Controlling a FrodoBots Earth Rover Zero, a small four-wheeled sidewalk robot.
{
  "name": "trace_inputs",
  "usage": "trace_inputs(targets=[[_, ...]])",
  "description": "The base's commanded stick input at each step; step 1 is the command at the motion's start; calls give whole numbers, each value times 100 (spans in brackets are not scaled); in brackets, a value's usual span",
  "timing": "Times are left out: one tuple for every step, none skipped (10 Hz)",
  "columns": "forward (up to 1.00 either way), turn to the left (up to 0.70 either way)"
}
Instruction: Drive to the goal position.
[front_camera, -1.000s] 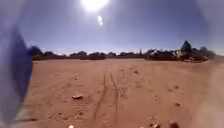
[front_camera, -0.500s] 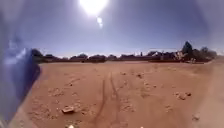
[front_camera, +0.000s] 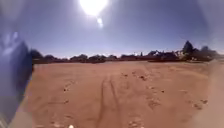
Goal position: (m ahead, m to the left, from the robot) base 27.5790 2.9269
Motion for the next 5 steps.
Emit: trace_inputs(targets=[[70, 0], [70, 0], [70, 0], [70, 0], [70, 0]])
